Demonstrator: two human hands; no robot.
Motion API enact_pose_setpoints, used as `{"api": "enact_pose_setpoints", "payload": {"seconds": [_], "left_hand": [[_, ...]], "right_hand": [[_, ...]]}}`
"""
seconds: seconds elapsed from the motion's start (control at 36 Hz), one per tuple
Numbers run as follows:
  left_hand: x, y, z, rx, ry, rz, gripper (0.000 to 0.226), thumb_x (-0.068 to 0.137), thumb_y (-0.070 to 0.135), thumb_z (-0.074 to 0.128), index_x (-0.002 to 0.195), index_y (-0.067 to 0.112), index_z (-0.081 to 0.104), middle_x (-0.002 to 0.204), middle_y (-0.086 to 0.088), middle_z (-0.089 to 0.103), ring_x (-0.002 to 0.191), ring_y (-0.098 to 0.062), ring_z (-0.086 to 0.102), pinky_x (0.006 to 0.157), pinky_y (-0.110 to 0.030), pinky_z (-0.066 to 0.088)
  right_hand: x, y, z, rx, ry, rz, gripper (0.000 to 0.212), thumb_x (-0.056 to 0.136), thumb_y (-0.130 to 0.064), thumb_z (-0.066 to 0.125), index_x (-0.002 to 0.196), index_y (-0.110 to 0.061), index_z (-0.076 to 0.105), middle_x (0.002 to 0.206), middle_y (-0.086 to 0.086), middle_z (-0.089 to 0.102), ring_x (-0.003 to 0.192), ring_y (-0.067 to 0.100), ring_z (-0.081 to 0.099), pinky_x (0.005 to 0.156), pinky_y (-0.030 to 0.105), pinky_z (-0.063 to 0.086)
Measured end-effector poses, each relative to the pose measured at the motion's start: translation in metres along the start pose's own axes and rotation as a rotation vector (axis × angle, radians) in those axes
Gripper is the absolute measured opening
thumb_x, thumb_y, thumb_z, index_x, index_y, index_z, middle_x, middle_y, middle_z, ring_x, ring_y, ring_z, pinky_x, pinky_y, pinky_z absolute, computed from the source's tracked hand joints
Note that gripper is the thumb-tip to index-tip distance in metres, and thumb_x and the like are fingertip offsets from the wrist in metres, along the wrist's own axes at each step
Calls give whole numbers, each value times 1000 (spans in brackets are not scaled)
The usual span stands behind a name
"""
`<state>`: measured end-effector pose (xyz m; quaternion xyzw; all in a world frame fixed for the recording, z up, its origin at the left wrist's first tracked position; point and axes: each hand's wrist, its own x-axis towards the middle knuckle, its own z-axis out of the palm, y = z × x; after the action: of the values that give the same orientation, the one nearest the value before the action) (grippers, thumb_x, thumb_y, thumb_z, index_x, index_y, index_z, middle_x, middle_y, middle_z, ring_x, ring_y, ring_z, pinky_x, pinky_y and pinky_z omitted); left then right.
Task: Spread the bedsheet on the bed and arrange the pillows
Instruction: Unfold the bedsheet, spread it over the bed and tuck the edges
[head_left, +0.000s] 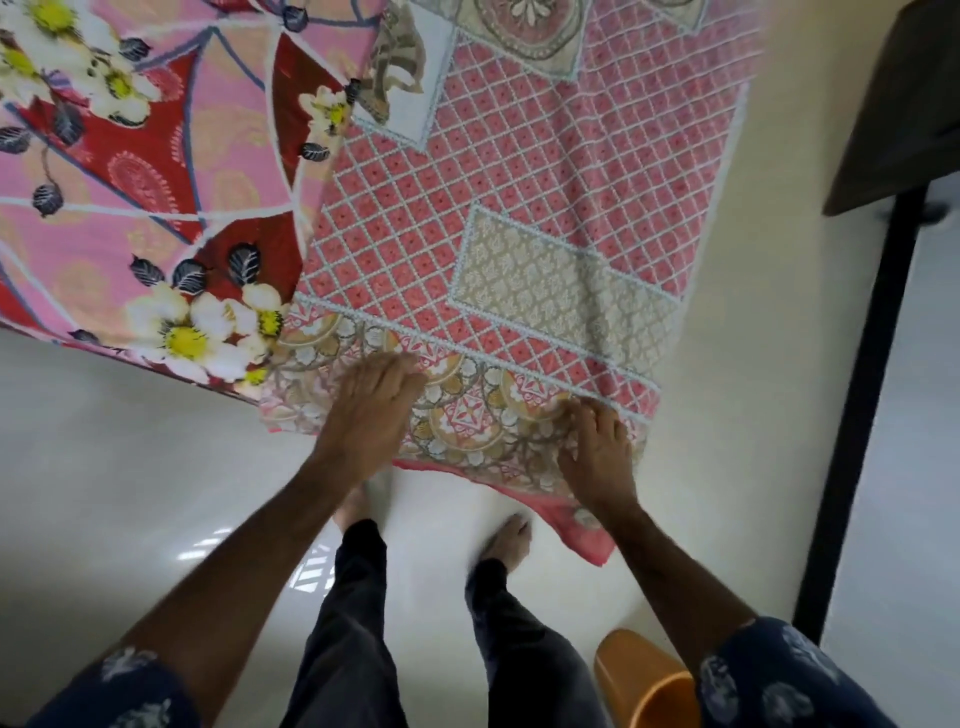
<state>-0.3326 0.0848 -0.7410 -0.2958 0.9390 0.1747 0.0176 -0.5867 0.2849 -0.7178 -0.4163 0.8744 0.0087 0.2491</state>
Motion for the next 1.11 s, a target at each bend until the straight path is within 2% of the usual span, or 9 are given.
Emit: {"api": "enact_pose_setpoints", "payload": {"seconds": [0.06, 0.14, 0.28, 0.36, 0.44, 0.56, 0.67, 0.81, 1.11], "left_hand": [[17, 22, 11, 42, -51, 47, 52, 82, 11, 61, 134, 17, 54, 148, -11, 48, 136, -35, 44, 110, -58, 36], [37, 50, 27, 99, -133, 37, 56, 86, 13, 46, 141, 20, 50, 155, -7, 43, 143, -34, 39, 108, -60, 36], [69, 98, 34, 105, -187, -66, 64, 90, 37, 59, 150, 18, 42, 159, -11, 37, 148, -37, 30, 114, -63, 25], [86, 133, 37, 80, -233, -224, 69, 96, 45, 53, 156, 20, 30, 163, -14, 25, 150, -42, 20, 116, -67, 20], [98, 173, 34, 31, -279, -420, 72, 98, 49, 53, 158, 23, 24, 165, -17, 20, 152, -42, 15, 115, -67, 22], [121, 207, 30, 21, -333, -556, 75, 97, 55, 50, 156, 15, 31, 161, -25, 26, 149, -47, 23, 112, -65, 33], [145, 227, 26, -44, -419, -652, 79, 100, 51, 47, 161, 15, 11, 167, -19, 9, 154, -40, 7, 112, -58, 36], [161, 244, 38, -145, -409, -647, 77, 97, 47, 51, 161, 23, 15, 164, -24, 16, 153, -41, 8, 109, -59, 41], [234, 278, 7, -145, -358, -732, 74, 101, 41, 49, 161, 18, 12, 169, -9, 7, 154, -28, 15, 117, -53, 28]], "right_hand": [[1, 21, -5, -105, -32, 70, 72, 83, -25, 64, 149, -22, 38, 157, 10, 35, 130, 40, 44, 99, 60, 46], [2, 56, -7, -239, 14, -25, 68, 92, -35, 61, 154, -26, 33, 162, 6, 33, 142, 39, 37, 108, 62, 37], [18, 116, -5, -76, -66, -138, 75, 93, -67, 44, 157, -34, 24, 168, 9, 14, 152, 34, 22, 110, 49, 44], [28, 149, -12, 201, -173, -299, 86, 95, -54, 56, 161, -32, 5, 170, 3, -3, 154, 25, 13, 111, 40, 37], [36, 185, -32, 297, -267, -433, 93, 97, -47, 56, 159, -32, -11, 170, 0, -1, 154, 19, 13, 117, 42, 34], [65, 230, -80, 232, -395, -483, 82, 95, -47, 46, 161, -15, 10, 167, 9, 19, 150, 26, 29, 114, 50, 39], [101, 254, -127, 180, -421, -482, 74, 97, -22, 60, 159, -17, 19, 162, 4, 29, 144, 23, 38, 115, 41, 37], [148, 268, -159, 132, -445, -453, 68, 97, -17, 61, 156, -17, 28, 154, 6, 38, 135, 23, 49, 111, 32, 39], [276, 268, -244, 17, -390, -556, 62, 97, -18, 58, 153, -18, 32, 156, 4, 35, 140, 25, 42, 114, 39, 38]]}}
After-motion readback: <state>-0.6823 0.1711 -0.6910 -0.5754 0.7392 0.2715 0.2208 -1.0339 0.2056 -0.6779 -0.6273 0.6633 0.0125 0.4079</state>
